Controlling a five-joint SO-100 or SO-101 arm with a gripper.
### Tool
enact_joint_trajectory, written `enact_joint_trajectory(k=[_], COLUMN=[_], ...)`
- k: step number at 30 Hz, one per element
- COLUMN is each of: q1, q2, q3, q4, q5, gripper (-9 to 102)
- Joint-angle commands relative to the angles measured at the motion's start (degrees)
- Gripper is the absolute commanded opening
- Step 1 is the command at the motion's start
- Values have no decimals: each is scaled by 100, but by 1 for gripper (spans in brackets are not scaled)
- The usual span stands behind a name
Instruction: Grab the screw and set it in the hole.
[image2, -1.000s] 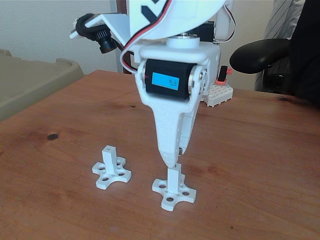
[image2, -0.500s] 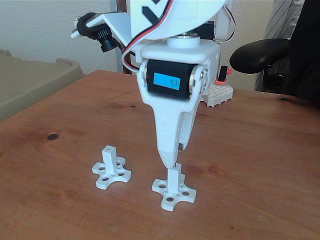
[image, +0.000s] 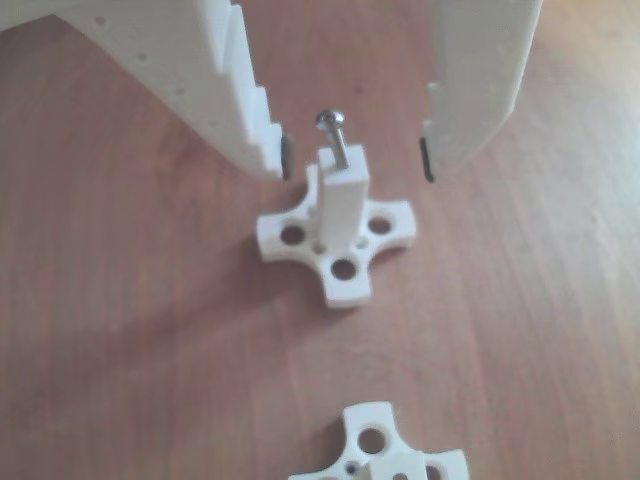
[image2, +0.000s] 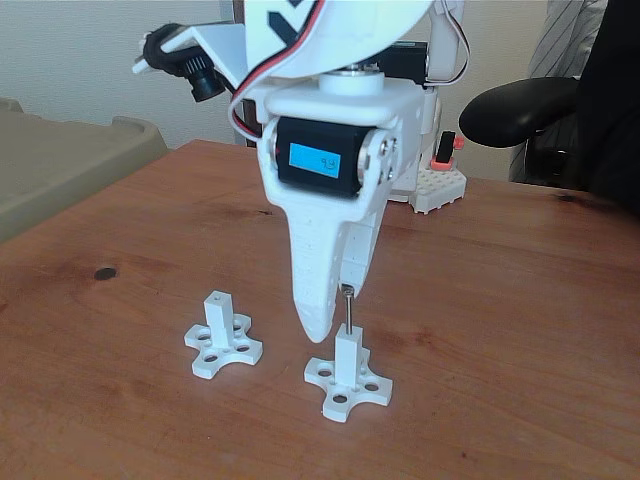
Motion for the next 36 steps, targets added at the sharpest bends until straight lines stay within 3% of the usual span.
enact_joint_trajectory(k=[1, 12, 21, 24, 36], q1=[97, 343, 466, 510, 686], q2=[668, 1081, 1784, 2153, 4131], q3=[-167, 79, 615, 923, 2725], q4=[35, -35, -193, -255, -378], q5=[-70, -220, -299, -360, -527], gripper=[17, 15, 4, -4, -4])
